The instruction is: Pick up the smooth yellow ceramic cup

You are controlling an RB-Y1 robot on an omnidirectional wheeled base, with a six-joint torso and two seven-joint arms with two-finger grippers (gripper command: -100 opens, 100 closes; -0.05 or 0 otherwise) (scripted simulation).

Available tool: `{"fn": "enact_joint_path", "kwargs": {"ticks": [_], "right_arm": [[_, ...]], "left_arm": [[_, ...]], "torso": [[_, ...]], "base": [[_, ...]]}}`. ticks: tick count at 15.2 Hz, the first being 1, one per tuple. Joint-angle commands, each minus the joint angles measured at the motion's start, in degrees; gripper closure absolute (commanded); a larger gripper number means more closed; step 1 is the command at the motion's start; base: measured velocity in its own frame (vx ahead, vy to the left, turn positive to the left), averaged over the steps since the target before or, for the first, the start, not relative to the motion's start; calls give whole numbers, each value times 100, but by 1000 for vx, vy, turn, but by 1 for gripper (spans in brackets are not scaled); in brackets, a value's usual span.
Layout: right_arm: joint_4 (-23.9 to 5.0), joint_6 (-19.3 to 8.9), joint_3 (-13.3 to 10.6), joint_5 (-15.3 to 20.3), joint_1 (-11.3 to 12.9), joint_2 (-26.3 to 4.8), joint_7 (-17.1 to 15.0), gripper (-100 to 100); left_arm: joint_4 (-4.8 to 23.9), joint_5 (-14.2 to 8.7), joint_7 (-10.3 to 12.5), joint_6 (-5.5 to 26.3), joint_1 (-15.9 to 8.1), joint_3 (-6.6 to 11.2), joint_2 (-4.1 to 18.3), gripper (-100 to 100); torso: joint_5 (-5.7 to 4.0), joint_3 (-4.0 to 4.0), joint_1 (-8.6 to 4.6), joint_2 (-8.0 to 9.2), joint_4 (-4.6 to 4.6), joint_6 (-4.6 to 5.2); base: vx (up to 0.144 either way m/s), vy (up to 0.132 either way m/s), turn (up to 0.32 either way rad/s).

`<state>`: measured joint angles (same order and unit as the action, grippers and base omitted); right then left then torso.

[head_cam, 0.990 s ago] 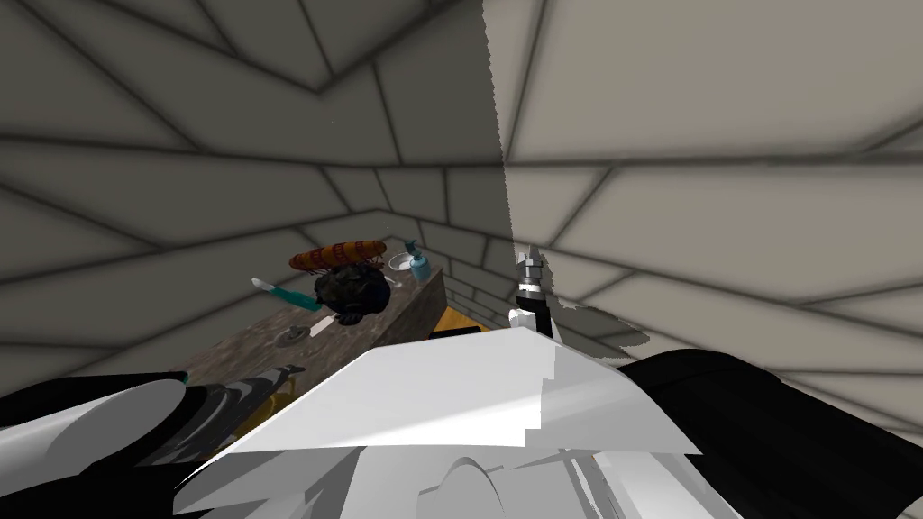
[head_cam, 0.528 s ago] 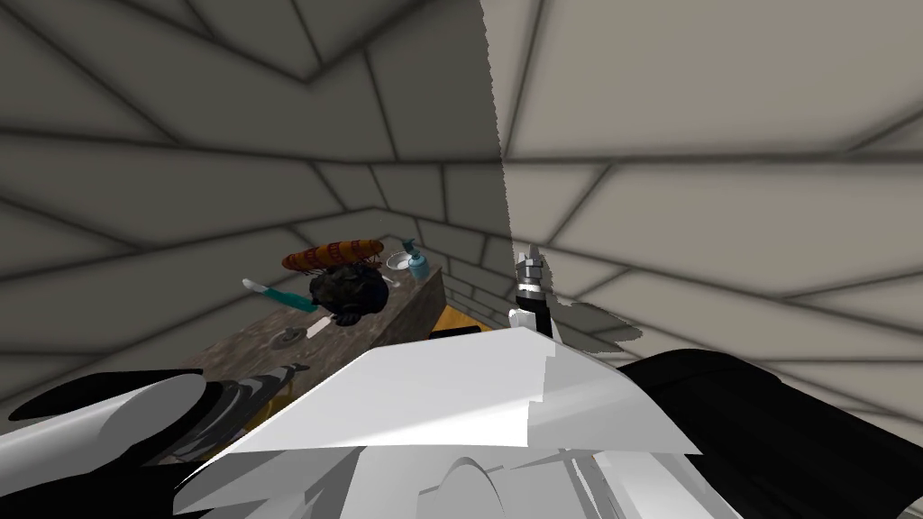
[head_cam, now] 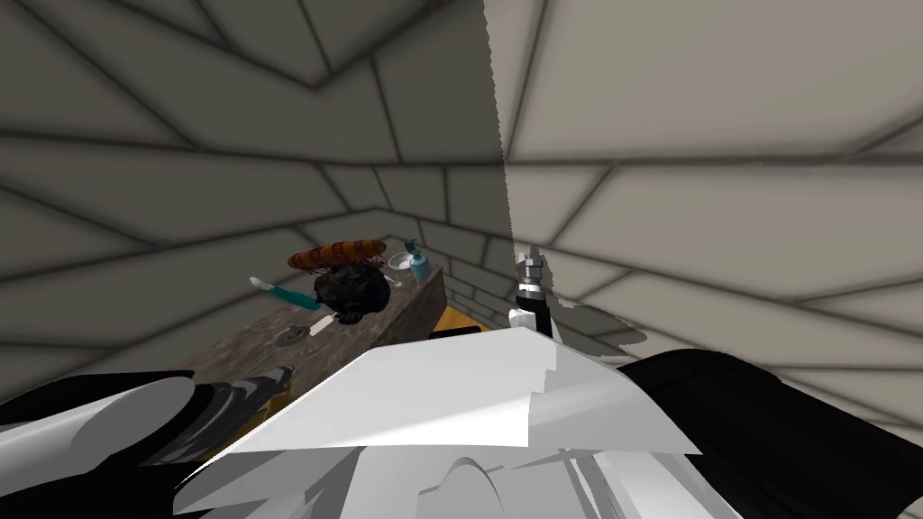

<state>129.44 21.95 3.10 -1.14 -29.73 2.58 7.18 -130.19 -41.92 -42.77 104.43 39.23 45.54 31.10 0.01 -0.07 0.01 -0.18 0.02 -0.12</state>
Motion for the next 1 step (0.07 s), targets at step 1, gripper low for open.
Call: {"fn": "enact_joint_path", "kwargs": {"ticks": [1], "right_arm": [[0, 0, 0, 0, 0, 0, 0, 0]], "left_arm": [[0, 0, 0, 0, 0, 0, 0, 100]], "torso": [[0, 0, 0, 0, 0, 0]], "base": [[39, -1, 29]]}}
